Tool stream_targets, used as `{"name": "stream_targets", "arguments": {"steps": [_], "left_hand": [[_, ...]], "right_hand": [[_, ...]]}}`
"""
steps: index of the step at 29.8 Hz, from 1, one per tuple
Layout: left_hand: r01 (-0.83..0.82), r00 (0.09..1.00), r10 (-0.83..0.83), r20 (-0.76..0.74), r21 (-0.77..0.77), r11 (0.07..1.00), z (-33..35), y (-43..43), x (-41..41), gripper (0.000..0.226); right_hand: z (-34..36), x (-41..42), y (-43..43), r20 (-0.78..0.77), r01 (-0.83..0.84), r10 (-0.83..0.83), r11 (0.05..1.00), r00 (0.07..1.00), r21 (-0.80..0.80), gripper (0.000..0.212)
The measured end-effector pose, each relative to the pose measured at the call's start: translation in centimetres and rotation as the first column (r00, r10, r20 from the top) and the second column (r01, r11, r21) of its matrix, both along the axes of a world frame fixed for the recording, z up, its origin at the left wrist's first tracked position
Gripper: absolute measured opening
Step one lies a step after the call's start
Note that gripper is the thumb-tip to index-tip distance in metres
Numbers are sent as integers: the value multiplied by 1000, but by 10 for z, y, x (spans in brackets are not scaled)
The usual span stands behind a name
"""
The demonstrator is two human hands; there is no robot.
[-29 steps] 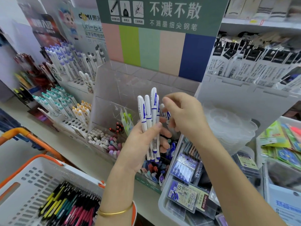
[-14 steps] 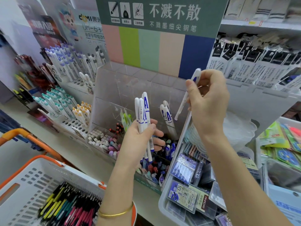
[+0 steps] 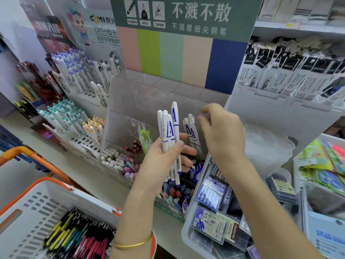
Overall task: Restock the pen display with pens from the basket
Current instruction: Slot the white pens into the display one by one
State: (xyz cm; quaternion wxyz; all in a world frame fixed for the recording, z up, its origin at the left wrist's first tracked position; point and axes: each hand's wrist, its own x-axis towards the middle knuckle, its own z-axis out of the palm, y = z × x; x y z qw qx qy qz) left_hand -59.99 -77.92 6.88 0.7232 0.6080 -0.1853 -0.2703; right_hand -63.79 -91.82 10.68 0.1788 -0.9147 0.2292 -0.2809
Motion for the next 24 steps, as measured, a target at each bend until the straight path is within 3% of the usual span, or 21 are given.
{"name": "stream_targets", "arguments": {"steps": [2, 4, 6, 8, 10, 12, 15, 18, 21, 24], "left_hand": [[40, 999, -40, -3, -7, 999, 2, -1, -1, 21], [84, 996, -84, 17, 4, 996, 3, -3, -3, 20], [111, 993, -111, 33, 18, 994, 4, -5, -4, 17], [110, 994, -110, 4, 14, 994, 3, -6, -4, 19], [71, 997, -70, -44, 6, 997, 1, -5, -2, 20], [9, 1000, -8, -27, 39, 999, -1, -3, 2, 18], [-45, 999, 44, 18, 80, 996, -3, -2, 6, 17], [-44, 998, 39, 51, 89, 995, -1, -5, 5, 15], [-29, 999, 27, 25, 73, 997, 0, -7, 3, 12], [-31, 1000, 31, -2, 38, 999, -1, -7, 3, 14]], "right_hand": [[5, 0, 1, 192, -182, 128, 938, 973, 296, 18], [6, 0, 3, 213, -314, 234, 773, 949, 552, 14], [5, 0, 3, 195, -357, 305, 685, 932, 635, 14], [5, 1, 1, 283, -388, 265, 661, 922, 643, 9], [7, 2, -6, 440, -383, 106, 693, 892, 611, 2], [9, 3, -15, 564, -325, -28, 794, 825, 515, 5], [8, 2, -21, 581, -241, 4, 912, 814, 331, 16], [1, 2, -14, 425, -225, 125, 955, 896, 193, 38], [-10, 4, -8, 160, -171, 163, 985, 974, 40, 30], [-19, 5, -4, -49, -162, 160, 986, 986, -41, 18]]}}
